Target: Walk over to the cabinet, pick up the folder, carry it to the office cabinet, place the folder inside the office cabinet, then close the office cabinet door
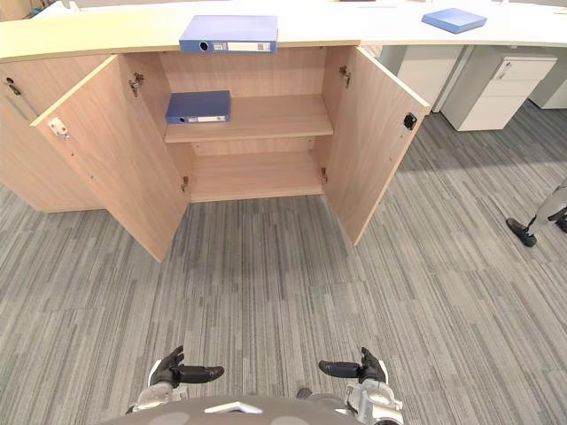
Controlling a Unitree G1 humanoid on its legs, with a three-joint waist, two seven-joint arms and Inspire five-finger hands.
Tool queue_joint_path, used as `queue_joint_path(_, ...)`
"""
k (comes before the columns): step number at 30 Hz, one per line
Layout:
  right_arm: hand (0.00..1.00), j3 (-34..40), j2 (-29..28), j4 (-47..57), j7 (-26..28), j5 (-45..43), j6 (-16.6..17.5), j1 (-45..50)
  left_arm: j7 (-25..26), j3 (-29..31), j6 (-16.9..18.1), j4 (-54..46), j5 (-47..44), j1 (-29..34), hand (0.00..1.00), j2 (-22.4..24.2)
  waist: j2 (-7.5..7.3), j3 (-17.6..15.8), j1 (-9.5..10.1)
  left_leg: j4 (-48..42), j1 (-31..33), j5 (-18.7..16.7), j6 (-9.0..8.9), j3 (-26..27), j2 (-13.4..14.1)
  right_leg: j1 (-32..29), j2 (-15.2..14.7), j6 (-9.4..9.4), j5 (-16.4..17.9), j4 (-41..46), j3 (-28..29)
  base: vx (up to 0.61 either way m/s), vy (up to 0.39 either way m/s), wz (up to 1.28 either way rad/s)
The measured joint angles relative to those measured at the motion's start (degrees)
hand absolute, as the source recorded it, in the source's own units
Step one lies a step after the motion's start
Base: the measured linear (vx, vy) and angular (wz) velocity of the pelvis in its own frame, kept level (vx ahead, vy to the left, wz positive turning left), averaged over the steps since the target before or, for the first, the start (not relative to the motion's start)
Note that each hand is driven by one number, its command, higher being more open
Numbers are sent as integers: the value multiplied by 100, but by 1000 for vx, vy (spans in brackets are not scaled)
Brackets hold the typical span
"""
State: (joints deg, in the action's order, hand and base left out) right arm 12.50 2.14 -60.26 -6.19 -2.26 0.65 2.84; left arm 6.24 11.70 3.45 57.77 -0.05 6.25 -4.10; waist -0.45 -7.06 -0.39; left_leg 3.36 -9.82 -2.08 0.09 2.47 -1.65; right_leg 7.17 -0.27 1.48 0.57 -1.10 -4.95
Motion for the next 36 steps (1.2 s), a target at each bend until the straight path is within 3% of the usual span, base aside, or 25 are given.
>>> queue_joint_path(21,100,410,-48,-295,120,-10,-57,-104,-95,101,-28,192,56,-110,100,-4,-22,2,19,131,42,4,-19,71,0,-56,13,1,1,-72,66,-5,-6,-1)
queue_joint_path(23,100,399,-64,-300,122,-9,-61,-150,-116,107,-28,181,56,-146,100,-9,-59,-22,40,-34,206,-97,-2,128,-1,-172,11,1,0,-47,110,-11,-12,-13)
queue_joint_path(27,100,376,-55,-301,120,-9,-75,-205,-131,105,-34,180,55,-288,100,20,-68,-65,159,-948,881,-666,84,303,39,-529,13,18,36,87,268,9,20,-22)
queue_joint_path(31,100,379,-28,-222,120,-10,-83,-199,-149,100,-36,86,48,-299,100,78,10,-150,194,-1614,1088,-1196,206,461,57,-1008,-56,202,706,1250,361,81,68,-19)
queue_joint_path(32,100,377,-28,-115,126,-9,-81,-196,-150,89,-35,85,41,-322,100,80,23,-194,217,-1772,1053,-1281,205,494,30,-1315,-131,310,968,2069,293,123,96,-15)
queue_joint_path(35,100,370,-57,139,128,-15,-78,-151,-150,96,-39,82,28,-330,100,121,15,-237,207,-1716,816,-1302,222,508,-68,-1945,-358,323,1007,3707,50,185,129,7)
queue_joint_path(36,100,362,-54,315,144,-19,-42,-105,-146,83,-42,67,-8,-352,100,151,59,-311,194,-1599,577,-1401,417,392,-120,-2244,-398,313,1143,4425,-39,253,100,26)
